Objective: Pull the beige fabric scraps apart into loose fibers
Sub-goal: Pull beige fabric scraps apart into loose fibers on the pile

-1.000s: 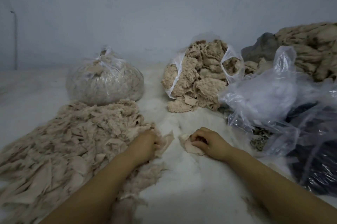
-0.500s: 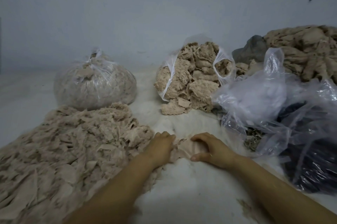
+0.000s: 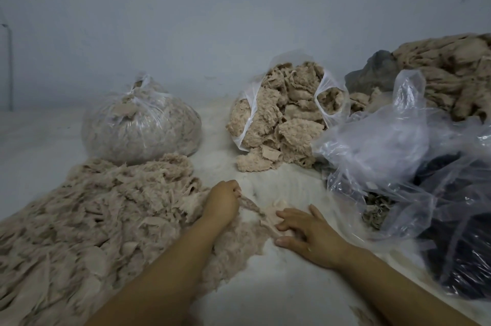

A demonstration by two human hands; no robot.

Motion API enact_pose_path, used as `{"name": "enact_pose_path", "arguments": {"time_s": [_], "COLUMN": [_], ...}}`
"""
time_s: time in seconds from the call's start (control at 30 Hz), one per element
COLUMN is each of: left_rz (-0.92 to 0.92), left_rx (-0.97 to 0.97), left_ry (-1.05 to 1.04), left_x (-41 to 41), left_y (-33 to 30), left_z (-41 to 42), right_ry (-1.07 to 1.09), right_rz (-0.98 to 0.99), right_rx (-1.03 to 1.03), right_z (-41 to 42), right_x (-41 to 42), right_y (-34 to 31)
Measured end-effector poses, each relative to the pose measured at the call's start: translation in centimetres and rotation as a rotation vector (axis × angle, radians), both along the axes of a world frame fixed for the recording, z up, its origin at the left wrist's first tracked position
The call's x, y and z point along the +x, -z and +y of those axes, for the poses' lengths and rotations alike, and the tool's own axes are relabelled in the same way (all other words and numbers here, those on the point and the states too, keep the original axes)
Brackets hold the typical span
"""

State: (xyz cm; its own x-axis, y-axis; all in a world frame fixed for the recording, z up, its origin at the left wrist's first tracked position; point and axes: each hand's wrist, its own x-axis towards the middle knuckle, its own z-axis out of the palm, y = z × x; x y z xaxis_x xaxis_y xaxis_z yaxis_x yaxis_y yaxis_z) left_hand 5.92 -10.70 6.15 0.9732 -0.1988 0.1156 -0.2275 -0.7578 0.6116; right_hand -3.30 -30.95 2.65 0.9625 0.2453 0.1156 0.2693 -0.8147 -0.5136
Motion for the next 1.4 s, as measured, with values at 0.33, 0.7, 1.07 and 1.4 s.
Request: {"name": "enact_pose_path", "arguments": {"time_s": [0.33,0.7,1.07,1.4], "left_rz": [0.466,0.393,-0.344,-0.290], "left_rx": [-0.906,-0.824,0.799,0.926], "left_ry": [-0.200,-0.225,0.407,0.499], "left_x": [-1.8,-1.7,-1.5,-0.3], "left_y": [-0.9,-1.0,0.2,0.2], "left_z": [-2.7,0.0,1.9,1.3], "right_ry": [0.157,0.041,-0.079,-0.097], "right_rz": [-0.064,-0.021,-0.047,-0.072], "right_rx": [-0.051,-0.069,-0.088,-0.164], "right_z": [3.6,2.7,1.0,0.3], "right_x": [1.4,1.6,1.5,0.7], "right_y": [0.1,0.5,0.3,0.4]}}
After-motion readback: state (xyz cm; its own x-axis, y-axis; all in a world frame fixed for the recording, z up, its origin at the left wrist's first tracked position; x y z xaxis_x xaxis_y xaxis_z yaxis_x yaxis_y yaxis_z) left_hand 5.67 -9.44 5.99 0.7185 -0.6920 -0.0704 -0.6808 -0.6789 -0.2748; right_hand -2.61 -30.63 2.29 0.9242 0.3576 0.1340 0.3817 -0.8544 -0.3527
